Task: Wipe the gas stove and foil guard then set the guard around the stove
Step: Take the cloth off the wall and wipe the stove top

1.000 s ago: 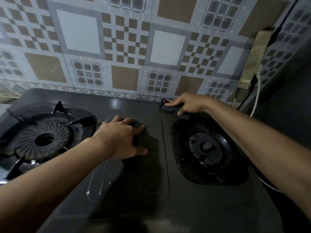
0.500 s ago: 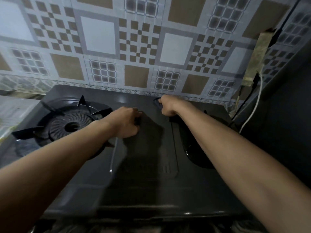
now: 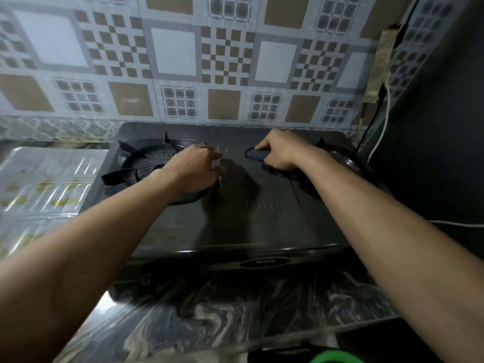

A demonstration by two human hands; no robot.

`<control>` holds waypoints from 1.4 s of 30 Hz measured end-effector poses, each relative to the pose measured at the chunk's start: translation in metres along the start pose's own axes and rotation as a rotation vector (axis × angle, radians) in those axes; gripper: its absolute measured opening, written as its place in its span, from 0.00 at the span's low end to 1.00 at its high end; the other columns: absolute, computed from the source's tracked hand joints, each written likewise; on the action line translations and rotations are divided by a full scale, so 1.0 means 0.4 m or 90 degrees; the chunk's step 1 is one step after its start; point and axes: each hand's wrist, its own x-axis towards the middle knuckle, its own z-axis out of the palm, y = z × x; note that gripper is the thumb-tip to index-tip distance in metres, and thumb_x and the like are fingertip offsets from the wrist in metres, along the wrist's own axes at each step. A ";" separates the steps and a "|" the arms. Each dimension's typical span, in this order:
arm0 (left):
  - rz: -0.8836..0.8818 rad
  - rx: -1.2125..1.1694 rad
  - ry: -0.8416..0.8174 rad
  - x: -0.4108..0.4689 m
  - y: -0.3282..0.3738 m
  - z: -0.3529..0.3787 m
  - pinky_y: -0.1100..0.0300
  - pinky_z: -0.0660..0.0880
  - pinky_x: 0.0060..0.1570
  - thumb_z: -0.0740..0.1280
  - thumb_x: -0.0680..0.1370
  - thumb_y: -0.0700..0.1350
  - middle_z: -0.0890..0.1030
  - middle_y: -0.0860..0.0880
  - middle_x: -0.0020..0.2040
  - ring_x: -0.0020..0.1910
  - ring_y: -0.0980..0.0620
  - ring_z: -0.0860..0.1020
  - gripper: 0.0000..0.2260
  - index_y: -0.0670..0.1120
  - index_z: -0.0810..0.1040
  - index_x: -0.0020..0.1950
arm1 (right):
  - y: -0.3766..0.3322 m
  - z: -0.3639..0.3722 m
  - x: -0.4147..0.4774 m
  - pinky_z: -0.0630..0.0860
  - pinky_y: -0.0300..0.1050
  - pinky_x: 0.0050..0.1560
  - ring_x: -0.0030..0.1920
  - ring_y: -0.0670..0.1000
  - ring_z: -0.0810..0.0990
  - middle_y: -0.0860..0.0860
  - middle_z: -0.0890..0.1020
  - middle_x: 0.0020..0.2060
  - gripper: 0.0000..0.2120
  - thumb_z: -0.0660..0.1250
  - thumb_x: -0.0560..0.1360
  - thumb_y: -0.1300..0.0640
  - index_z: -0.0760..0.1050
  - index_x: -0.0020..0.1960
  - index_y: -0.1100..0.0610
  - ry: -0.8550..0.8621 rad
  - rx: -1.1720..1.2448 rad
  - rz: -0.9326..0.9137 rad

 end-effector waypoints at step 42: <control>-0.086 0.090 -0.188 -0.148 -0.364 -0.034 0.32 0.33 0.70 0.41 0.70 0.79 0.38 0.47 0.81 0.78 0.36 0.33 0.38 0.67 0.47 0.79 | -0.668 0.534 -0.270 0.63 0.55 0.73 0.70 0.60 0.72 0.62 0.75 0.67 0.23 0.54 0.80 0.53 0.72 0.69 0.63 0.251 0.007 -0.194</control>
